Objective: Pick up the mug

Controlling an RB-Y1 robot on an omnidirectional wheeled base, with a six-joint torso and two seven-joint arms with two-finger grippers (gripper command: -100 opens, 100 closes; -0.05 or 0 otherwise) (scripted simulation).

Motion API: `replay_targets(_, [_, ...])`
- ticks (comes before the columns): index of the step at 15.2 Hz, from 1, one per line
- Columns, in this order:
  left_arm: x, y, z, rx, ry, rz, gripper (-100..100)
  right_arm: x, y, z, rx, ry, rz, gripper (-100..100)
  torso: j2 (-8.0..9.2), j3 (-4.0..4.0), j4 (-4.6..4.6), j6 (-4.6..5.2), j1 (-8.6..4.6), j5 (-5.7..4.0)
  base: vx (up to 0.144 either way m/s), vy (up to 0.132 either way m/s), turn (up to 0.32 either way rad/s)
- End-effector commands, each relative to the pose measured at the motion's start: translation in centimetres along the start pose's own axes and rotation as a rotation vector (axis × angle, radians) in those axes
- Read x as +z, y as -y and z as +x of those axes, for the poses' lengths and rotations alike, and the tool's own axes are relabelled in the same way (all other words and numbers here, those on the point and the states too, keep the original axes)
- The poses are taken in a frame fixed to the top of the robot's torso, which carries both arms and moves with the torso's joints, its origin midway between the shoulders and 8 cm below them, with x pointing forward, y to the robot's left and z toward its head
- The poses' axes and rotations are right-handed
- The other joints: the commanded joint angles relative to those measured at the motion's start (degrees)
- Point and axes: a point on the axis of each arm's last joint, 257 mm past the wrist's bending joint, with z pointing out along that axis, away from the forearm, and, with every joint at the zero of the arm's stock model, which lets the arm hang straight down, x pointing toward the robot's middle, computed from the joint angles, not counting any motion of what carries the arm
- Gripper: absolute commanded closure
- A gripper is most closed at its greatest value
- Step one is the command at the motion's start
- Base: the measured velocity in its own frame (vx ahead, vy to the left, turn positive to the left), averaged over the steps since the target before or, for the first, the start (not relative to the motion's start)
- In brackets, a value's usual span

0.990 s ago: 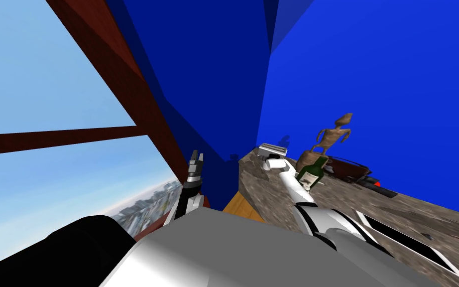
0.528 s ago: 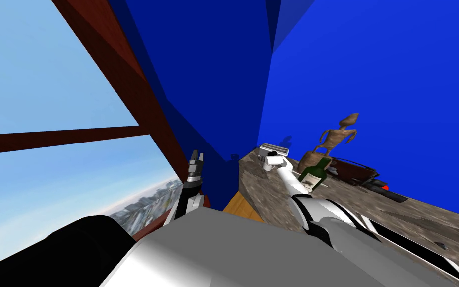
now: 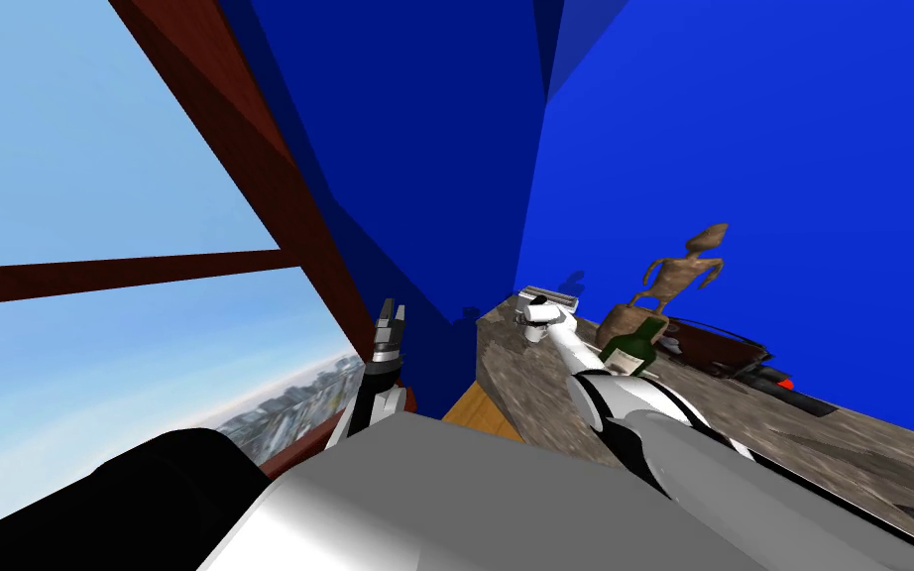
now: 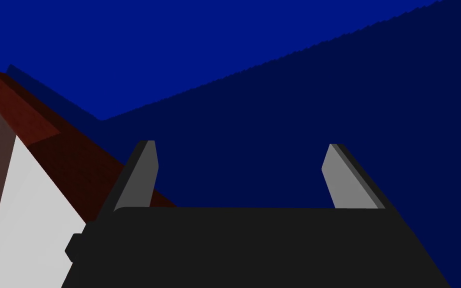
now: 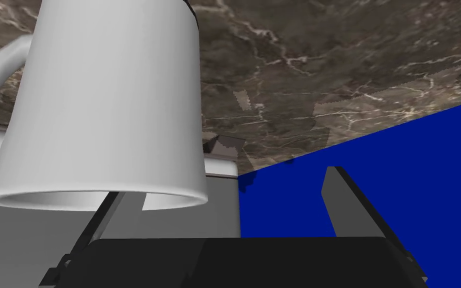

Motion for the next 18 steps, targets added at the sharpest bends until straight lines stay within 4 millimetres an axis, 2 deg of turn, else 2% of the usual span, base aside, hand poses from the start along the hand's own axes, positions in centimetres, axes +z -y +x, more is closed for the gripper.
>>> replay_targets(1, [0.0, 0.0, 0.0, 0.000, 0.000, 0.000, 0, -0.4, -0.4, 0.1, -0.048, -0.051, 0.004, -100, 0.00, 0.00, 0.00, 0.00, 0.00, 0.00, 0.012, -0.039, 0.060])
replay_targets(3, [0.0, 0.0, 0.0, 0.000, 0.000, 0.000, 0, -0.2, 0.0, 1.5, -0.056, -0.099, 0.014, -100, -0.03, -0.01, 0.00, -0.01, -0.03, 0.00, 0.019, -0.040, 0.047])
replay_targets(5, [0.0, 0.0, 0.0, 0.000, 0.000, 0.000, 0, -0.7, -0.5, 1.5, -0.102, -0.140, 0.013, -100, -0.02, -0.02, -0.01, 0.01, 0.01, 0.00, 0.012, -0.025, 0.021])
replay_targets(7, [0.0, 0.0, 0.0, 0.000, 0.000, 0.000, 0, -0.6, -0.2, 2.5, -0.101, -0.173, 0.020, -100, -0.03, -0.01, 0.00, -0.01, -0.01, 0.00, 0.015, -0.039, 0.048])
replay_targets(18, [0.0, 0.0, 0.0, 0.000, 0.000, 0.000, 0, -3.3, -0.8, 5.8, -0.259, -0.427, 0.010, -100, -0.07, -0.04, -0.01, 0.00, -0.05, 0.00, 0.025, -0.046, 0.043])
